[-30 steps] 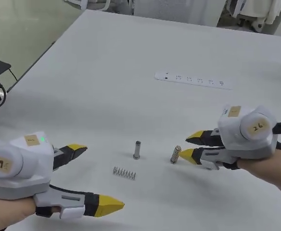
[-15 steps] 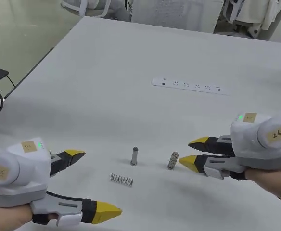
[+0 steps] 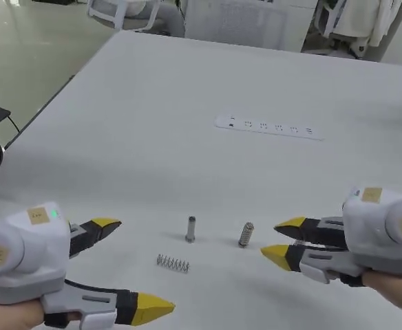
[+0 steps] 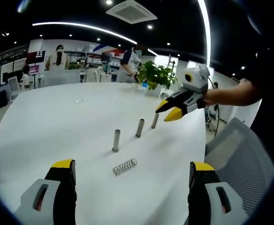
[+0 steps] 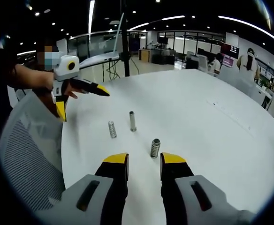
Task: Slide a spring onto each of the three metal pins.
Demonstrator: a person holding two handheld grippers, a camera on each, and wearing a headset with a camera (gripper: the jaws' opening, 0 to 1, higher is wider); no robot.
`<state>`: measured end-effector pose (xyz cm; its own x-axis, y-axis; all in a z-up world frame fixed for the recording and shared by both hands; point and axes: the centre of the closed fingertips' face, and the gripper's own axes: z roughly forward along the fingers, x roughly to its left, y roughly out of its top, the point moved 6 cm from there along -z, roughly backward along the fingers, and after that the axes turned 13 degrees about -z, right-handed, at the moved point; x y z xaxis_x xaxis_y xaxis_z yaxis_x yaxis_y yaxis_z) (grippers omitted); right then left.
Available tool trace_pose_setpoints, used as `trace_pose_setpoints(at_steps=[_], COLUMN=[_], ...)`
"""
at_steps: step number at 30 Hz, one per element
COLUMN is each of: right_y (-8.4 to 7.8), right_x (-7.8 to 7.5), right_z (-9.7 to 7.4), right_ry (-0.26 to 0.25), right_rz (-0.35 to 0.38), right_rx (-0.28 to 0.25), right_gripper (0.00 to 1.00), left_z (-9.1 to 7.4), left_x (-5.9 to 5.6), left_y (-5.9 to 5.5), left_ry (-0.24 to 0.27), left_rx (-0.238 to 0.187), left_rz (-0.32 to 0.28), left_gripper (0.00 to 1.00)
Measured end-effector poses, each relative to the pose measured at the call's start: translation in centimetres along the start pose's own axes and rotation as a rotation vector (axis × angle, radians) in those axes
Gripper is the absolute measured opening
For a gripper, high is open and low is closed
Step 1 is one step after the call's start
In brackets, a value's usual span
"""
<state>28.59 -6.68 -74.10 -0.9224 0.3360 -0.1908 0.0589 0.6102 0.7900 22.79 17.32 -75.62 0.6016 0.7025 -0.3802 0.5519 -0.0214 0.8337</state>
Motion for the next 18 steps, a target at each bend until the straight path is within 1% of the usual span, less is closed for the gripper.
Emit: trace_pose_setpoints(at_steps=[3, 10, 14, 18], right_y=[-0.5, -1.0, -1.1, -0.7], right_x=[0.3, 0.9, 1.5, 2.3], right_z=[-0.1, -0.1, 0.2, 1.1], right_ry=[0.004, 0.016, 0.028, 0.057], right_rz=[0.01, 0.018, 0.02, 0.011], right_rx=[0.002, 0.013, 0.013, 0.011], right_gripper=[0.25, 0.24, 0.25, 0.25], left_z=[0.0, 0.0, 0.0, 0.0], left_x=[0.0, -0.1, -0.2, -0.1], left_y=[-0.1, -0.2, -0.4, -0.5], left_ry=[0.0, 0.0, -0.002, -0.001], left_rx=[0.004, 0.007, 0.007, 0.009], left_rz=[0.002, -0.001, -0.004, -0.005], left_gripper=[0.98, 0.98, 0.98, 0.98])
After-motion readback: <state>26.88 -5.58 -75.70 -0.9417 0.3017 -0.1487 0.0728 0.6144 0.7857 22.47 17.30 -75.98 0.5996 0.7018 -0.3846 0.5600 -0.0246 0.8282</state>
